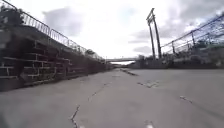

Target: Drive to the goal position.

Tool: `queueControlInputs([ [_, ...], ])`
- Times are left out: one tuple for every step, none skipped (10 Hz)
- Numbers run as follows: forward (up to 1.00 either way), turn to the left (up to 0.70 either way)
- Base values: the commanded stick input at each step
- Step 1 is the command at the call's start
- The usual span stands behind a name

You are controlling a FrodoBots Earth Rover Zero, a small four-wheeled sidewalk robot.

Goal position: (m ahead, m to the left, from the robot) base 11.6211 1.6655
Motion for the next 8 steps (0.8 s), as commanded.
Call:
queueControlInputs([
  [1.00, 0.00],
  [1.00, 0.00],
  [1.00, 0.00],
  [1.00, 0.00],
  [1.00, 0.00],
  [1.00, 0.00],
  [1.00, 0.00],
  [1.00, 0.00],
])
